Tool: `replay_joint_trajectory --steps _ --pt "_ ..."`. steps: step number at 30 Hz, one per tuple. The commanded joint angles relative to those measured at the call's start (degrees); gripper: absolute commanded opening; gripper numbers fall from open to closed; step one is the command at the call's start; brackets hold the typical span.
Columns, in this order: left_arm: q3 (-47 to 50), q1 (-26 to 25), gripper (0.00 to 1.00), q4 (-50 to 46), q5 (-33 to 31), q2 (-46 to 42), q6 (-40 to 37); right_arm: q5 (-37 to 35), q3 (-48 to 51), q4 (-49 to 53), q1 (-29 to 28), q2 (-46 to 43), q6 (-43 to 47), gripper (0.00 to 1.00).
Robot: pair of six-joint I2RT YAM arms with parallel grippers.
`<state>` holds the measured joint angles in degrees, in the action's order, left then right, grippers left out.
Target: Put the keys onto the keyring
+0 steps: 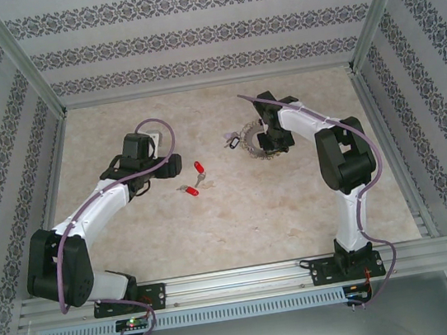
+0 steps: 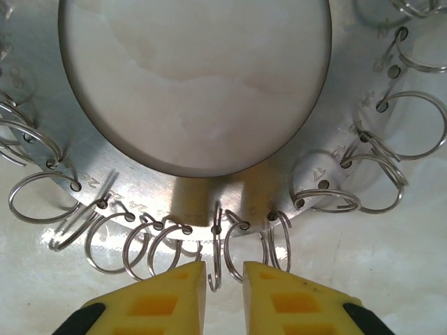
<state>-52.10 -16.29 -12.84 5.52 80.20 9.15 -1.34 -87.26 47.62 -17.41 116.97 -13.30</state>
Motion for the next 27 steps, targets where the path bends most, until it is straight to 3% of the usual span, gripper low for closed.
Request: replay_joint_trajectory --steps 1,7,13,17,19,27 --pt "-1.6 -0.9 0.9 -0.3 -0.7 0.7 -1.2 -0.4 -1.4 1.1 -0.4 1.6 -0.3 0.22" --pt "-1.6 -0.9 0.9 -0.3 -0.8 0.7 -1.3 -0.3 -1.6 1.1 -0.4 2.3 -0.3 0.21" --pt "-1.7 -1.0 0.9 -0.3 -0.8 0.7 -1.4 -0.8 -1.9 1.5 -0.4 1.7 -0.1 0.14" --pt "-1.8 -1.0 0.9 -0.4 -0.7 0.7 -1.4 -1.6 -2.2 1.9 -0.4 1.3 0.3 0.23" --pt "-1.8 -1.0 0.9 -0.3 -0.8 0.8 -1.4 -1.7 -2.3 2.1 -0.4 1.3 0.2 0.23" --pt "-1.9 -1.1 0.9 -0.5 -0.8 0.9 -1.5 -1.3 -2.4 1.9 -0.5 1.9 0.2 0.14"
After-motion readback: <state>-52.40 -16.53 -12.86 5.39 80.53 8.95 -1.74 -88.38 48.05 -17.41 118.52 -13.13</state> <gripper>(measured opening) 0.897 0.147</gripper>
